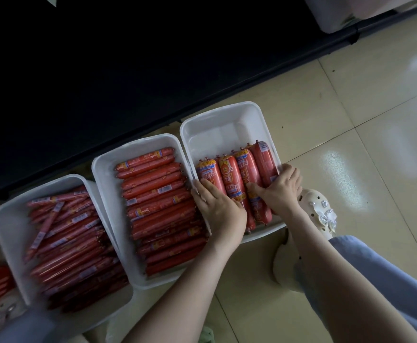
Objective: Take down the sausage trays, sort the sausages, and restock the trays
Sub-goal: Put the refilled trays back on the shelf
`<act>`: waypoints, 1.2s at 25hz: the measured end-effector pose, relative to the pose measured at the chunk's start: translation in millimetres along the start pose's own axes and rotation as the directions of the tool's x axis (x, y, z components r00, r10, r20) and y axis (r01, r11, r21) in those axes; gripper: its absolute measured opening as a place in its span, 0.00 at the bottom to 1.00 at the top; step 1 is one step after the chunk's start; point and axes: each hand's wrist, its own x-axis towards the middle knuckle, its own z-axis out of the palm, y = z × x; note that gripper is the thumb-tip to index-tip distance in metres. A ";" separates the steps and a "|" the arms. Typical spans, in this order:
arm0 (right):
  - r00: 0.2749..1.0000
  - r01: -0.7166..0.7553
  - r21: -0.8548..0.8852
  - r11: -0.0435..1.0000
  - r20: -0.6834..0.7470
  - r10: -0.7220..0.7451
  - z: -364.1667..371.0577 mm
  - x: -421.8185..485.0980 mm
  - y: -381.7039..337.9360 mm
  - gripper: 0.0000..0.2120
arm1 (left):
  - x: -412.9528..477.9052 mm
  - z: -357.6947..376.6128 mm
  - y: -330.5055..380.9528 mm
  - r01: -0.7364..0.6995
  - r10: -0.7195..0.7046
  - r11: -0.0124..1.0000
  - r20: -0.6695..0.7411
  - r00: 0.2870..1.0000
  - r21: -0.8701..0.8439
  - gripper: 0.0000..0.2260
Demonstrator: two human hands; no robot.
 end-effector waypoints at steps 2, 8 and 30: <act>0.999 -0.035 -0.002 0.999 -0.015 0.035 -4.3 0.4 6.2 0.42 | -1.8 3.2 -1.0 -0.099 0.099 0.995 0.010 0.995 0.021 0.39; 0.992 -0.120 0.175 0.977 0.057 0.112 -16.6 3.3 28.9 0.44 | 12.8 21.3 -13.9 0.031 0.057 0.929 0.226 0.973 -0.368 0.49; 0.994 0.079 0.201 0.976 -0.084 -0.064 -165.3 -0.1 -77.2 0.41 | -11.8 -149.9 77.6 -0.121 0.242 0.715 0.081 0.967 -0.688 0.34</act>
